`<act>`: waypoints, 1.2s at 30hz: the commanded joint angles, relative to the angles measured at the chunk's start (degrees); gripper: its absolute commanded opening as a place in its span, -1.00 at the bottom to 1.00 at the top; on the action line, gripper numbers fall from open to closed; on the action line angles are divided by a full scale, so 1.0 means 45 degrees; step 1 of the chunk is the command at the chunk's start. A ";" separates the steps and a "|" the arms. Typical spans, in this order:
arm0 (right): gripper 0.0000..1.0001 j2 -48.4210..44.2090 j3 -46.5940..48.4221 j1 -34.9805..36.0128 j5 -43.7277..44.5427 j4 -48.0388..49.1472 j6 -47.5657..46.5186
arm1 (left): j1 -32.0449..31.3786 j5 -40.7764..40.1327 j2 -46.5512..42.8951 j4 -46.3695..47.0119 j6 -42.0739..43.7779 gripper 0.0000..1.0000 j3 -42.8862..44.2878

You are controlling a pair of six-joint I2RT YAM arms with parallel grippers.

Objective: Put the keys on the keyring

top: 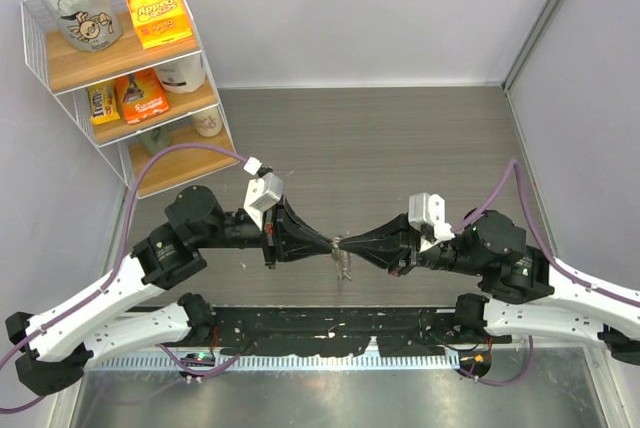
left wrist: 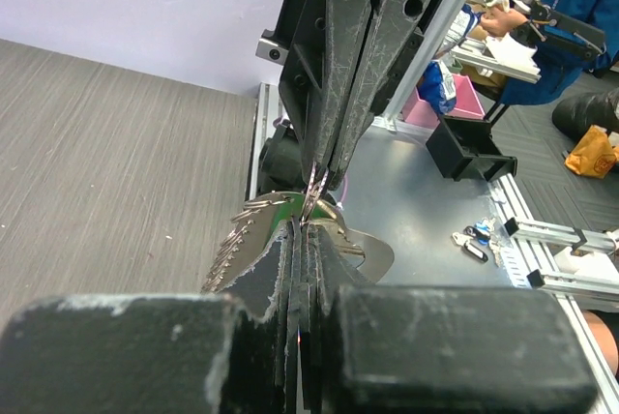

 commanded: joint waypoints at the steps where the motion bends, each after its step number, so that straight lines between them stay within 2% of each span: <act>1: -0.89 -0.0323 -0.0614 0.0078 0.0124 0.3403 0.0098 | 0.0024 0.0321 -0.0037 0.0597 -0.0062 -0.98 0.0021; 6: -0.89 -0.0421 -0.2212 0.0078 -0.0071 0.6483 -0.0409 | 0.0024 0.0594 -0.0018 0.0910 -0.0217 -0.97 0.0002; 18: -0.90 0.0652 -0.4345 0.0078 -0.0404 1.1607 -0.1757 | 0.0005 0.0790 -0.0310 0.1632 -0.0667 -0.90 -0.0037; 22: -0.90 0.0868 -0.4463 0.0078 -0.0404 1.1785 -0.1836 | 0.0005 0.0751 -0.0486 0.1730 -0.0784 -0.82 -0.0057; 36: -0.90 0.0634 -0.4385 0.0078 -0.0540 1.0360 -0.1718 | 0.0024 0.0087 -0.0780 0.1945 -0.0862 -0.79 -0.0116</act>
